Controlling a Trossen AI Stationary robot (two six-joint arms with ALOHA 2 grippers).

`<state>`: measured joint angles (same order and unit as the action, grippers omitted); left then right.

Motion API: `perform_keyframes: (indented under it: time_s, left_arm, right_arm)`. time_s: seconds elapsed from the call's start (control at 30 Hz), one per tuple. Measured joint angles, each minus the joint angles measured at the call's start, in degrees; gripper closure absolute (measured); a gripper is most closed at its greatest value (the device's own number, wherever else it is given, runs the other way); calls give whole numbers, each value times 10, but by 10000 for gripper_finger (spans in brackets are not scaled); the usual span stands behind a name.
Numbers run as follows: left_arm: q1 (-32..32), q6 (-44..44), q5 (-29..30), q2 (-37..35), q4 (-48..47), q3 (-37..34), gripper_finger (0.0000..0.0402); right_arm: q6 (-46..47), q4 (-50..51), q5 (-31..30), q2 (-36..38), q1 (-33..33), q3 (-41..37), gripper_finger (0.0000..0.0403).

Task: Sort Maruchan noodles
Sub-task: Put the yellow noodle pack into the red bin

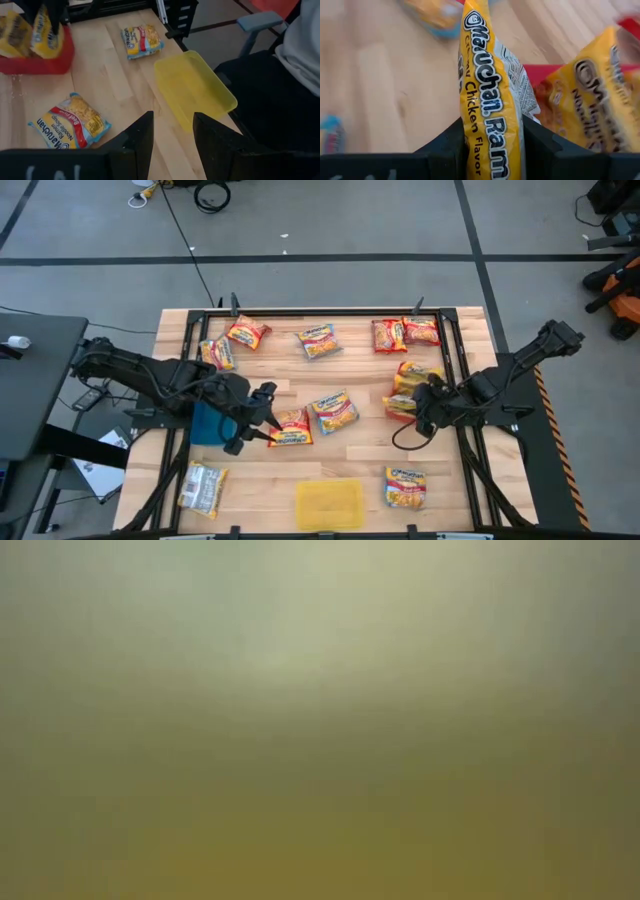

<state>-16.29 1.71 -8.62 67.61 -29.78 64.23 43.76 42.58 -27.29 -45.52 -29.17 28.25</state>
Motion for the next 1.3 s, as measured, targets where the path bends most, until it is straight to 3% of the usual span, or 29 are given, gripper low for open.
perform_keyframes:
  time_s: [0.13, 0.27, 0.47, 0.67, 0.83, 0.97, 1.13, 1.3]
  left_arm:
    - [1, 1, 0, 8, 1, 0, 260]
    - [-1, -10, 13, 30, 22, 2, 260]
    - [-3, 7, 18, 101, 73, 1, 260]
    - [6, 29, 10, 166, 110, 1, 260]
    - [11, 30, 16, 164, 55, 1, 260]
    - [-2, -3, 46, 148, -4, 1, 260]
    - [-35, -36, 64, 148, -46, 0, 260]
    - [-67, -52, 87, 148, -43, 0, 260]
  right_arm:
    - [-25, -32, -43, -1, 0, -21, 261]
    - [18, -19, -104, -3, 0, -39, 261]
    - [101, -18, -115, -8, 0, -60, 261]
    - [151, -10, -66, -17, 0, -72, 260]
    - [103, 8, 16, -18, 0, -56, 252]
    - [91, 98, 72, -21, 0, -11, 251]
    - [68, 171, 81, -25, 0, 33, 251]
    - [88, 177, 71, -29, 2, 34, 236]
